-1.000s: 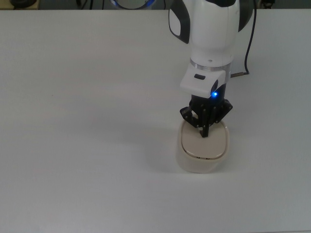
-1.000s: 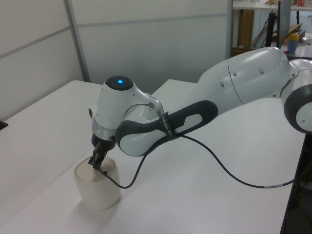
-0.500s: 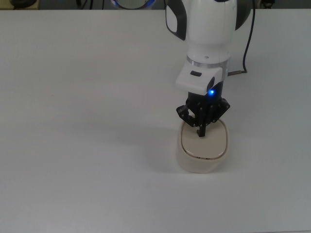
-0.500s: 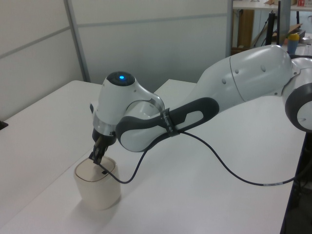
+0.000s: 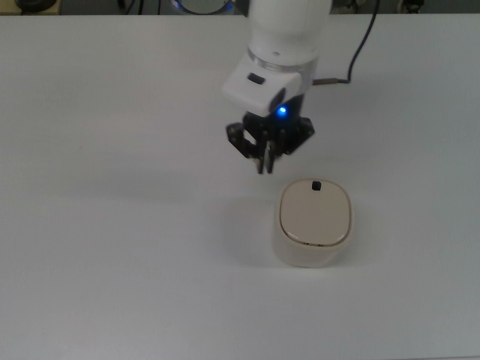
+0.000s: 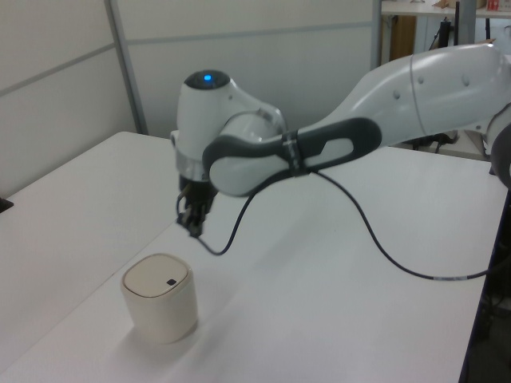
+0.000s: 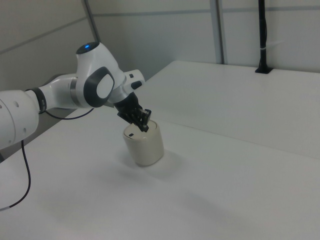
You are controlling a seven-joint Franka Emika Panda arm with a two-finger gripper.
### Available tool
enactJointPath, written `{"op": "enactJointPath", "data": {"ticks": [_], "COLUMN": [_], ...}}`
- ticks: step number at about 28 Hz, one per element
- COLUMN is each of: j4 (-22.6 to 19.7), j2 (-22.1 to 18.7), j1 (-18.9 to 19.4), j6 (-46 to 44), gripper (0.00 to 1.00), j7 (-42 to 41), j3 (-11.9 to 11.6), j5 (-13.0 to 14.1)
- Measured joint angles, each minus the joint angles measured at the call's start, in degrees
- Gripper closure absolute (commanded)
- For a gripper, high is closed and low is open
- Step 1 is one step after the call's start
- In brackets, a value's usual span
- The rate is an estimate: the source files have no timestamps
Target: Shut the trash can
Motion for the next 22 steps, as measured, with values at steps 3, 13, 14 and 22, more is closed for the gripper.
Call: {"op": "enactJointPath", "data": {"ticks": [3,13,14,22], "j4": [0.0,-0.1,-0.1,-0.2], "j2": [-1.2,-2.1,-2.1,-2.1], "j1": [-0.3,-0.8,-1.0,-2.7], "j6": [-5.9,-12.4,-12.4,-16.4], "gripper": [0.66,0.0,0.0,0.0], "j7": [0.0,0.0,0.0,-4.0], "j3": [-1.2,-5.6,-5.6,-5.7], "j5": [0.0,0.1,0.1,0.1]}}
